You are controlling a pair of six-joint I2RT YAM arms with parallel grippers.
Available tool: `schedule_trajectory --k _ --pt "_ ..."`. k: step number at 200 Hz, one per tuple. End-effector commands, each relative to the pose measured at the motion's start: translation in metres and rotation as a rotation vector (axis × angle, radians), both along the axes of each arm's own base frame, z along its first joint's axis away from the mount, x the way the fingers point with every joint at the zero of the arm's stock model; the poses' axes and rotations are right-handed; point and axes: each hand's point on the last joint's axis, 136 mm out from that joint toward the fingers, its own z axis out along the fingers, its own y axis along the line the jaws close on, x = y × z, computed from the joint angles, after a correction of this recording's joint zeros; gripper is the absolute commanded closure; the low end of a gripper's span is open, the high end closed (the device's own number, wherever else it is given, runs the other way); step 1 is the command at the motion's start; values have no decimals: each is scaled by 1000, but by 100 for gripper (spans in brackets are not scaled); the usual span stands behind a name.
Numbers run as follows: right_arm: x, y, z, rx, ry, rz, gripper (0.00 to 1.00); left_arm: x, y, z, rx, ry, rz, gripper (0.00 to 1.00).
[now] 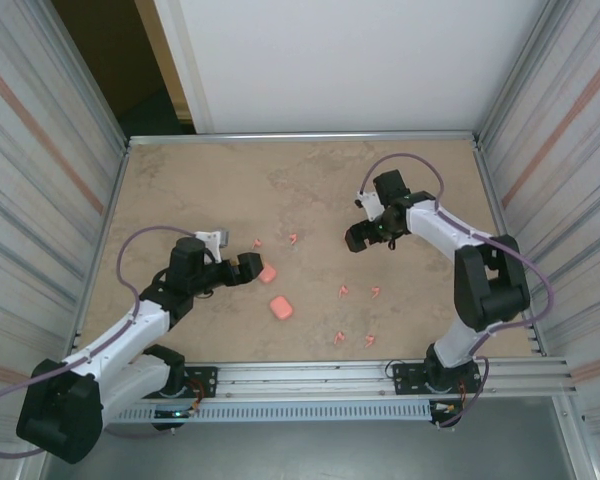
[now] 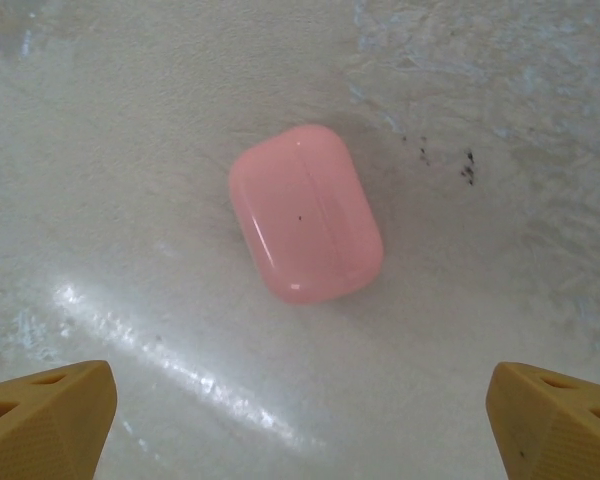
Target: Insert the wireless bluetooth earbuds into the charging case
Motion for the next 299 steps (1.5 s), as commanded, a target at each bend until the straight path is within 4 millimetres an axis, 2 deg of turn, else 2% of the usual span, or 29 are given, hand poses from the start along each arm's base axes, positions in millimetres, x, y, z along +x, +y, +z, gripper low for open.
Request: schedule_trajectory --k 1,67,157,230,267,299 --pt "2 7 -8 -34 29 92 6 4 4 12 23 -41 20 1" --pt "11 18 -34 -99 92 197 11 4 12 12 63 -42 48 1" --pt "11 20 -54 -155 121 244 21 5 13 10 76 -34 57 1" --pt "7 19 -69 -203 135 270 40 4 13 13 75 -36 56 1" --pt "11 20 -64 -212 71 275 53 3 13 19 63 -49 55 1" --pt "13 28 -46 -206 -30 302 60 2 12 24 45 -55 53 1"
